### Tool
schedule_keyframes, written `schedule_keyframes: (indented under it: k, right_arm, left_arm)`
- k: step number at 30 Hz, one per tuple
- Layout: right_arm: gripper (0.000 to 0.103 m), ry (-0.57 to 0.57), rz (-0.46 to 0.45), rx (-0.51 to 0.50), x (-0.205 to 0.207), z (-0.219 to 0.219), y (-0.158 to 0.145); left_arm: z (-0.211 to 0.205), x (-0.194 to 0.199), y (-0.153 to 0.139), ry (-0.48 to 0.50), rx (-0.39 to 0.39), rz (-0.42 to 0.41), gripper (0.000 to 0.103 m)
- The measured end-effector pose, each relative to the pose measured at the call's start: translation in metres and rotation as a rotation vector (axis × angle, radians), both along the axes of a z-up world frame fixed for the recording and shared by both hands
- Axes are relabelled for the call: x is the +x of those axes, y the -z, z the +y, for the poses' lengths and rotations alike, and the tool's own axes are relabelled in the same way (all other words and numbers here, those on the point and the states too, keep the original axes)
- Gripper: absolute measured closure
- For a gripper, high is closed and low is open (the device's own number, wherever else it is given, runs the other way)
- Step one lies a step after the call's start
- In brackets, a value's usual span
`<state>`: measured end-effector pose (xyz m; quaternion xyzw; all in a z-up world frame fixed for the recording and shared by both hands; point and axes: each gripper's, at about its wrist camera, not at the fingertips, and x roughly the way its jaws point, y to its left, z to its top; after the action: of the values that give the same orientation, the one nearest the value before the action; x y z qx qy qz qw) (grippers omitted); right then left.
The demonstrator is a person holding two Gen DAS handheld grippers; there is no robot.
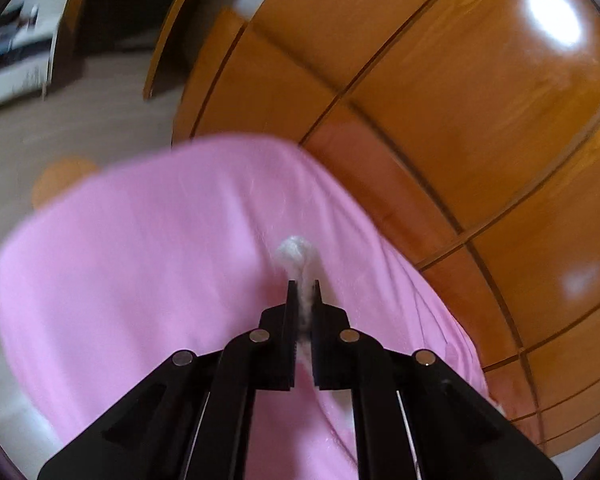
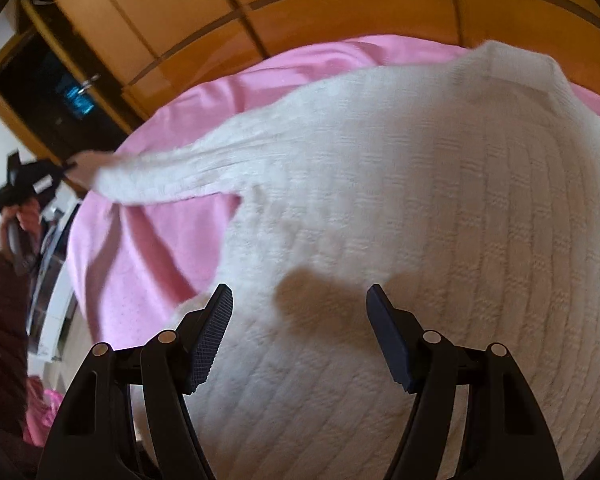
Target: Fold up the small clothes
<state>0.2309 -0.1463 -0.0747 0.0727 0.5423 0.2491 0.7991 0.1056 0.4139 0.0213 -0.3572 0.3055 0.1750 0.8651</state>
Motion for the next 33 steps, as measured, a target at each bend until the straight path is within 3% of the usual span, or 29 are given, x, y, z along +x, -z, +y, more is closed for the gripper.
schedule_keyframes:
  k: [2, 3, 7, 9, 11, 12, 15, 17, 18, 21, 24, 27, 29, 31, 32, 33]
  right_arm:
    - [0.035, -0.027, 0.009, 0.017, -0.006, 0.007, 0.002]
    - [0.035, -0.043, 0.01, 0.01, -0.009, 0.012, 0.005]
    - [0.034, -0.066, 0.004, -0.057, -0.022, 0.027, 0.022]
    - [0.034, -0.072, -0.017, -0.077, -0.026, 0.027, 0.018]
    - [0.034, -0.072, -0.027, -0.069, -0.031, 0.018, 0.007]
    - [0.034, -0.064, -0.04, -0.076, -0.034, 0.01, 0.002]
    - [0.031, 0.019, -0.047, -0.098, -0.04, -0.031, -0.009]
    - [0.031, 0.1, -0.04, -0.128, -0.048, -0.068, -0.013]
    - [0.031, 0.143, -0.039, -0.148, -0.054, -0.087, -0.015]
    - [0.031, 0.288, -0.025, -0.204, -0.078, -0.152, -0.021]
    - [0.031, 0.428, -0.011, -0.267, -0.11, -0.212, -0.025]
    - [0.031, 0.537, 0.021, -0.327, -0.144, -0.26, -0.022]
    - [0.031, 0.575, 0.058, -0.302, -0.163, -0.279, -0.018]
    - [0.031, 0.579, 0.078, -0.265, -0.177, -0.284, -0.017]
    - [0.033, 0.571, 0.09, -0.227, -0.185, -0.286, -0.015]
    - [0.05, 0.558, 0.103, -0.2, -0.187, -0.285, -0.013]
  left_arm:
    - [-0.004, 0.003, -0.001, -0.006, 0.084, 0.069, 0.099]
    - [-0.008, 0.01, 0.013, -0.033, 0.162, 0.181, 0.099]
    - [-0.011, 0.031, 0.076, -0.11, 0.216, 0.425, 0.096]
    - [-0.02, 0.04, 0.097, -0.108, 0.221, 0.473, 0.074]
    - [-0.033, 0.038, 0.095, -0.113, 0.196, 0.43, 0.057]
    - [-0.044, 0.029, 0.089, -0.098, 0.179, 0.376, 0.057]
    - [-0.091, 0.017, 0.071, 0.084, 0.119, 0.214, 0.054]
    - [-0.137, 0.002, 0.068, 0.273, 0.077, 0.13, 0.05]
    - [-0.158, -0.004, 0.068, 0.351, 0.061, 0.105, 0.043]
    - [-0.23, -0.024, 0.076, 0.59, 0.027, 0.082, 0.042]
    - [-0.292, -0.044, 0.092, 0.762, -0.062, 0.096, 0.041]
    - [-0.325, -0.049, 0.11, 0.85, -0.064, 0.15, 0.042]
    - [-0.338, -0.047, 0.12, 0.883, -0.089, 0.166, 0.043]
    - [-0.348, -0.049, 0.126, 0.884, -0.122, 0.167, 0.052]
    - [-0.354, -0.05, 0.133, 0.898, -0.134, 0.177, 0.069]
    - [-0.349, -0.062, 0.133, 0.9, -0.118, 0.191, 0.092]
